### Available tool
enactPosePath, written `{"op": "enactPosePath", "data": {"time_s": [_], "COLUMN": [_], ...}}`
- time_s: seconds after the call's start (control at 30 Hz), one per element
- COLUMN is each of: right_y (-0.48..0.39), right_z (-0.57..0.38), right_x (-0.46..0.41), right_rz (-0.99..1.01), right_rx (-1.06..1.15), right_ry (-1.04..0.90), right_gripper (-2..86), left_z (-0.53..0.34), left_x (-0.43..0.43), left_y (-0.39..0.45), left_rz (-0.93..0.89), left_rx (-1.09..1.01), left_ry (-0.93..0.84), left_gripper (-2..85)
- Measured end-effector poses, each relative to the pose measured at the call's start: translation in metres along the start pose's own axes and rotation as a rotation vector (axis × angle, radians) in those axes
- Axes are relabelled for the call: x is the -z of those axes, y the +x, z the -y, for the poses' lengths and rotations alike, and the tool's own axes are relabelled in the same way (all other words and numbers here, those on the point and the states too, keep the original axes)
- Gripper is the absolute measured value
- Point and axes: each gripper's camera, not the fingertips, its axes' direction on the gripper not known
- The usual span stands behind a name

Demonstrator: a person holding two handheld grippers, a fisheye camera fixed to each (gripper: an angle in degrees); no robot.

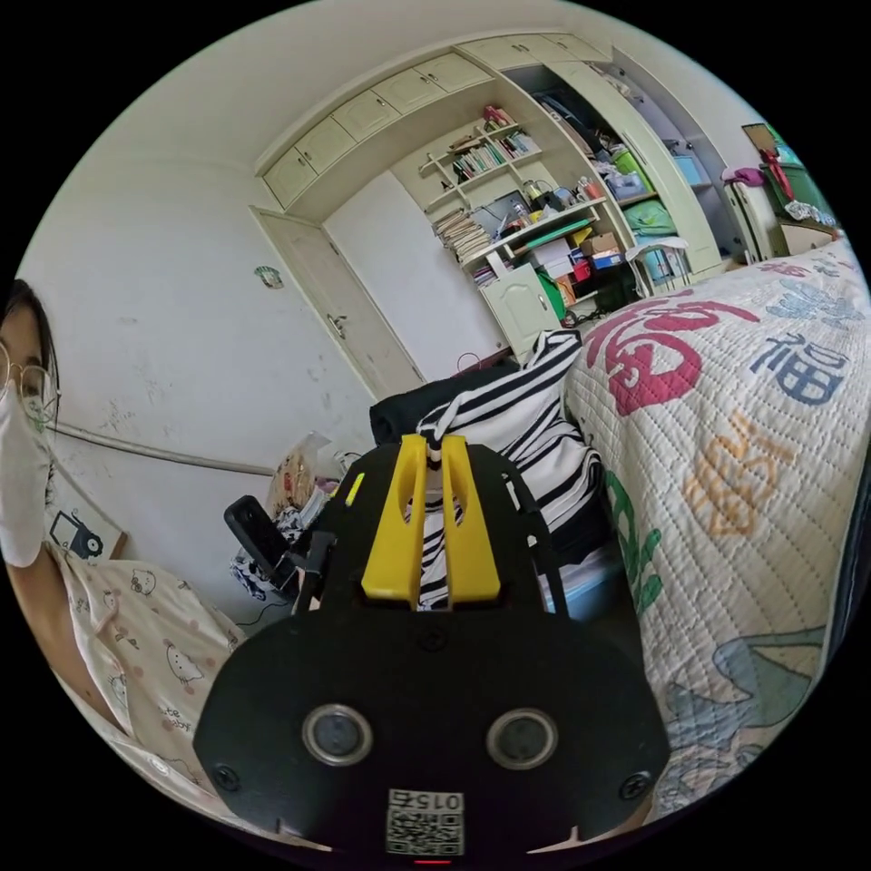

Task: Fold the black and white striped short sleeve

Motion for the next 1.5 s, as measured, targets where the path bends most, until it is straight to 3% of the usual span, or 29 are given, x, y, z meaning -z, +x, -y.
{"op": "enactPosePath", "data": {"time_s": [0.07,0.23,0.37,0.43,0.6,0.67,0.73,0.87,0.9,1.07,1.17,1.3,1.5], "right_y": [0.009,0.025,0.039,0.045,0.053,0.054,0.056,0.063,0.064,0.058,0.054,0.048,0.032], "right_z": [-0.007,-0.023,-0.035,-0.038,-0.045,-0.045,-0.045,-0.042,-0.041,-0.033,-0.024,-0.009,0.016], "right_x": [0.003,0.01,0.012,0.013,0.007,0.003,0.0,-0.004,-0.006,-0.017,-0.023,-0.039,-0.063], "right_rz": [0.0,-0.005,-0.063,-0.077,-0.085,-0.086,-0.097,-0.055,-0.052,-0.077,-0.069,-0.08,-0.088], "right_rx": [-0.012,-0.025,-0.041,-0.049,-0.042,-0.042,-0.043,-0.075,-0.082,-0.077,-0.069,-0.073,-0.053], "right_ry": [0.003,0.014,0.011,-0.001,-0.012,-0.023,-0.022,-0.005,-0.002,-0.01,-0.004,-0.019,-0.044], "right_gripper": [2.6,2.7,2.9,2.9,3.0,3.1,3.2,3.2,3.3,3.3,3.3,3.4,3.5], "left_z": [0.009,0.037,0.045,0.042,0.031,0.025,0.027,0.043,0.046,0.046,0.062,0.06,0.047], "left_x": [-0.002,-0.069,-0.153,-0.171,-0.197,-0.21,-0.213,-0.224,-0.238,-0.297,-0.291,-0.352,-0.383], "left_y": [0.005,0.034,0.008,-0.006,-0.018,-0.024,-0.028,-0.037,-0.045,-0.077,-0.068,-0.099,-0.166], "left_rz": [-0.032,-0.014,-0.132,-0.126,0.307,0.33,0.253,-0.144,-0.169,-0.056,-0.175,-0.108,-0.191], "left_rx": [-0.031,-0.162,-0.002,0.065,-0.014,-0.034,-0.028,-0.014,-0.002,-0.036,-0.093,-0.106,-0.074], "left_ry": [0.027,-0.145,-0.356,-0.371,-0.481,-0.527,-0.503,-0.393,-0.404,-0.533,-0.439,-0.632,-0.706], "left_gripper": [4.8,2.2,1.1,0.7,2.4,6.1,7.6,7.5,7.2,7.0,6.8,6.5,6.4]}}
